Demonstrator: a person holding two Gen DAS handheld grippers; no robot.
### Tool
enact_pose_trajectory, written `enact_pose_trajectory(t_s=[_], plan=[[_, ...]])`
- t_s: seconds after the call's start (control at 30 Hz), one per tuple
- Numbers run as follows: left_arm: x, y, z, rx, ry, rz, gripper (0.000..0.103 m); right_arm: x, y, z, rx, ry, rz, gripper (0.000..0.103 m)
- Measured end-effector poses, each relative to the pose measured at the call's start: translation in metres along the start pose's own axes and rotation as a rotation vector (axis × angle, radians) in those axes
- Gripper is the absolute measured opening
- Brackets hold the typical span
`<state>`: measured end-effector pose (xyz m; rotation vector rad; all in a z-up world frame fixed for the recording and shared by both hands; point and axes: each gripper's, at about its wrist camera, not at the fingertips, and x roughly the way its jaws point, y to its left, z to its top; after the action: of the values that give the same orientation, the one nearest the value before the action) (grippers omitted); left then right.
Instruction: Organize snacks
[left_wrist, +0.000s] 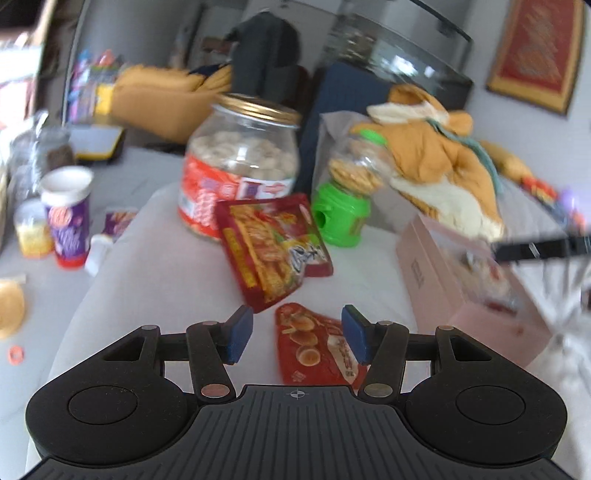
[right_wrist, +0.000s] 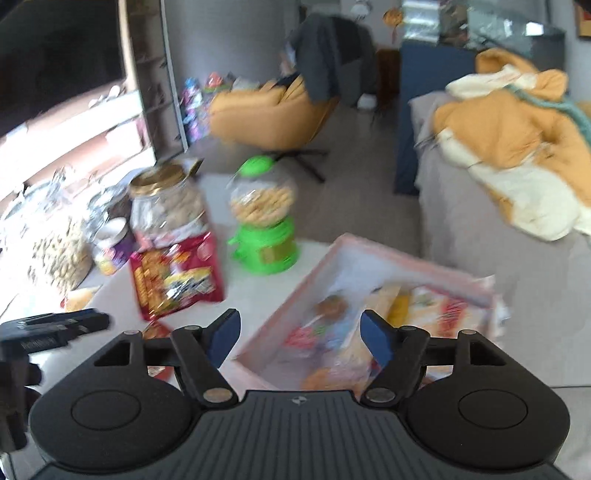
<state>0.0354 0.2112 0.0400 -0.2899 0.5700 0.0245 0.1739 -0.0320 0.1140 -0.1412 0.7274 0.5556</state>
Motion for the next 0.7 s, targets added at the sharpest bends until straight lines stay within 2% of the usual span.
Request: enact_pose_trajectory(t_s=[0.07, 0.1, 0.23, 0.33, 0.37, 0.4, 0.47, 0.57, 0.63, 0.7], plan=[[0.004, -0.004, 0.0, 0.023, -0.015, 0.059, 0.059, 0.016, 0.015, 0.006, -0.003, 0.027, 0.026, 0.072], [0.005, -0.001, 0.0, -0.001, -0.018, 0.081, 0.059, 0.023, 0.021, 0.009, 0.003, 0.036, 0.038, 0.072], [0.0, 0.027, -0.006, -0.145, -0.064, 0.073, 0.059, 0.056, 0.054, 0.018, -0.038, 0.057, 0.075, 0.074], [-0.004, 0.04, -0.017, -0.151, -0.077, 0.152, 0.059, 0.086, 0.078, 0.025, -0.072, 0.058, 0.073, 0.075], [-0.003, 0.043, -0.019, -0.158, -0.077, 0.154, 0.059, 0.097, 0.084, 0.03, -0.064, 0.054, 0.072, 0.075], [-0.003, 0.048, -0.019, -0.179, -0.07, 0.137, 0.059, 0.108, 0.087, 0.034, -0.052, 0.045, 0.063, 0.075], [-0.002, 0.057, -0.015, -0.238, -0.054, 0.05, 0.059, 0.13, 0.09, 0.044, -0.012, 0.024, 0.028, 0.075], [0.007, 0.069, 0.005, -0.279, -0.038, -0.072, 0.059, 0.153, 0.086, 0.054, 0.04, 0.05, 0.053, 0.075], [0.023, 0.072, 0.019, -0.236, -0.026, -0.092, 0.059, 0.168, 0.088, 0.057, 0.063, 0.062, 0.061, 0.075], [0.041, 0.071, 0.026, -0.181, -0.005, -0.073, 0.059, 0.179, 0.091, 0.058, 0.075, 0.086, 0.091, 0.075]])
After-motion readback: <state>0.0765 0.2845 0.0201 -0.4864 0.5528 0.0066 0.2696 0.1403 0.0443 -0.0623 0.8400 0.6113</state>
